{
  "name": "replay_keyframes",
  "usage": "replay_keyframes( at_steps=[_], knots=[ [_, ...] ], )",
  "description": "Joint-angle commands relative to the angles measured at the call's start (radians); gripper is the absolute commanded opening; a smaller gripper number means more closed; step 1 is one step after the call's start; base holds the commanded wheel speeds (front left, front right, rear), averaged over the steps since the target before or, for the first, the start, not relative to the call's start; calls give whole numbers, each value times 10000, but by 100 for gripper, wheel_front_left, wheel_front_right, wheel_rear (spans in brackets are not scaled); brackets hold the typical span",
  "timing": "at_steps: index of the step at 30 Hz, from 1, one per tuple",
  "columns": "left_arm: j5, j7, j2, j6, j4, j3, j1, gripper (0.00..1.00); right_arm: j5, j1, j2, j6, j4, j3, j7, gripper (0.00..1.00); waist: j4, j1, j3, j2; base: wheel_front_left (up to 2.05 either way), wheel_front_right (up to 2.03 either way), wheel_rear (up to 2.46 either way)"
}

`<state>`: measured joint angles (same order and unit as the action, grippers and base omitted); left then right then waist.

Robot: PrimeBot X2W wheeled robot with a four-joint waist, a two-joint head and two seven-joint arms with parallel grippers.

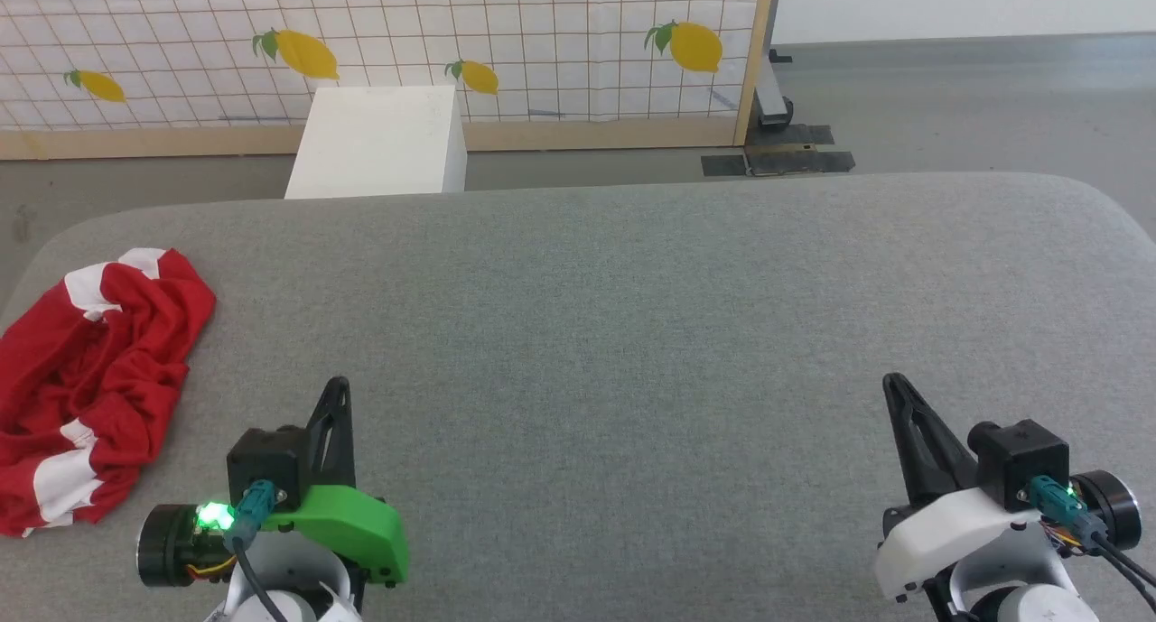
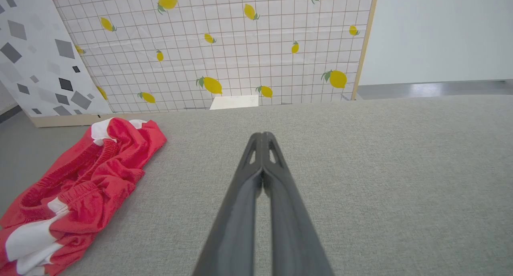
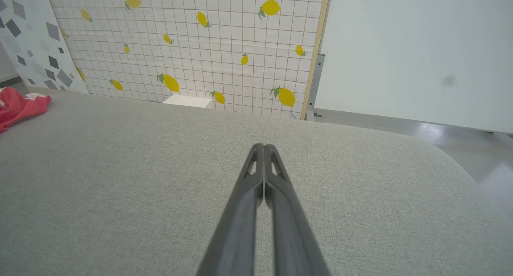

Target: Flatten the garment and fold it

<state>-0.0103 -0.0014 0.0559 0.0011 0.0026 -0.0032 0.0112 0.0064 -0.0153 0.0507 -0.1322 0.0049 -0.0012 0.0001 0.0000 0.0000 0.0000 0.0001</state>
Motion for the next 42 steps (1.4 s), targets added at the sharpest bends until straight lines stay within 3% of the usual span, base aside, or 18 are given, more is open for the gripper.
replay_keyframes(
  at_steps=[1, 3, 4, 23, 42],
  knots=[
    [103, 14, -57, -11, -26, 32, -112, 0, -64, 153, -5, 15, -49, 12, -1, 0, 0, 0, 0, -1, 0, 0, 0],
    [103, 14, -57, -11, -26, 32, -112, 0, -64, 153, -5, 15, -49, 12, -1, 0, 0, 0, 0, -1, 0, 0, 0],
    [-7, -4, 2, 0, 3, -14, 0, 100, 9, -9, 0, 0, 10, -6, -4, 100, 0, 0, 1, -1, 0, 0, 0],
    [-283, -364, -6, -18, 233, -62, -49, 100, 498, -87, -1, 2, 295, -43, -366, 100, 182, 0, 13, -1, 0, 0, 0],
    [-506, -796, -15, -58, 468, 105, -159, 100, 1063, -129, -2, 5, 724, 63, -801, 100, 1340, 0, -2, -1, 0, 0, 0]
  ],
)
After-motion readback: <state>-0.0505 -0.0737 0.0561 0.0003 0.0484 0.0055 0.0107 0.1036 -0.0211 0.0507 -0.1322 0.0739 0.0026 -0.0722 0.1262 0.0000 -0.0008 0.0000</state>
